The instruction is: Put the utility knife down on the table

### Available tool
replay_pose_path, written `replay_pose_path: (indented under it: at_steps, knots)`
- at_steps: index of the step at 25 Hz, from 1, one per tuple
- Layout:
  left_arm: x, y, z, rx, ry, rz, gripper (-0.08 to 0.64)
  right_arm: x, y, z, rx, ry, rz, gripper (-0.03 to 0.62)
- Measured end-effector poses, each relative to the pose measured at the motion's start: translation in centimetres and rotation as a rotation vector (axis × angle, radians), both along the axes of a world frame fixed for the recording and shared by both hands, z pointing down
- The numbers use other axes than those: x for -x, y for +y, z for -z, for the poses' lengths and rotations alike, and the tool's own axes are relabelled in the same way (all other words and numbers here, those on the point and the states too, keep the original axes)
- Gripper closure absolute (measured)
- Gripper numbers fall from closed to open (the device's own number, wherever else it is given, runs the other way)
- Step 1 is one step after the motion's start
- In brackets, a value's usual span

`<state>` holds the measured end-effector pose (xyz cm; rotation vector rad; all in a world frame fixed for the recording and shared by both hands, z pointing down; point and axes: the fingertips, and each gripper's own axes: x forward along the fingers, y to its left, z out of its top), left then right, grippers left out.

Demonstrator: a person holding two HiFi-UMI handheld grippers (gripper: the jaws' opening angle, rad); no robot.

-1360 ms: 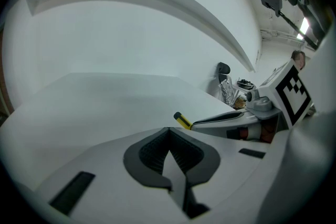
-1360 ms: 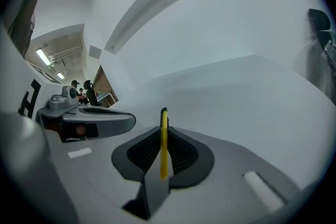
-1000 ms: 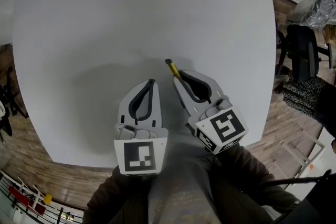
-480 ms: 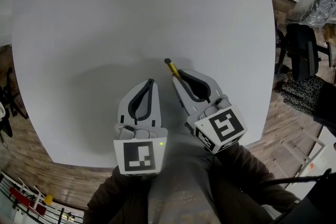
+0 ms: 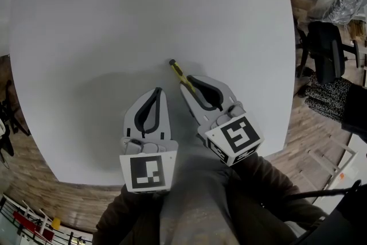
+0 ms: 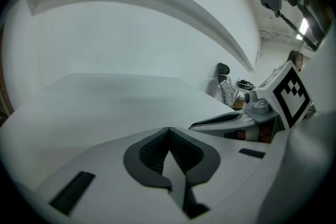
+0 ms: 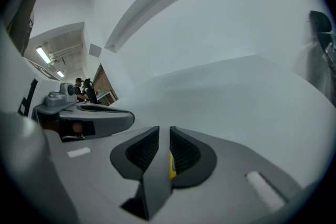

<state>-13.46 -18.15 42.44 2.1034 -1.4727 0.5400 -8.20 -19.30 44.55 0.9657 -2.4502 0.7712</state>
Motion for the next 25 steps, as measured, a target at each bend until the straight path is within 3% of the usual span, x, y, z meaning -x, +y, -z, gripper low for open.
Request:
replay_pose_path:
  at_steps: [7, 15, 25]
  knots:
    - [-0.1, 0.1, 0.2, -0.010, -0.002, 0.000, 0.558, 0.0, 0.1, 0.2, -0.006, -0.001, 0.005, 0.535]
    - [-0.5, 0.1, 2.0, -0.042, -0.003, 0.007, 0.558, -0.1, 0.2, 1.8, -0.038, -0.016, 0.003, 0.589]
    - [0.6, 0.5, 5.3, -0.103, -0.013, 0.032, 0.558, 1.3, -0.1, 5.5, -0.116, -0.037, 0.004, 0.591]
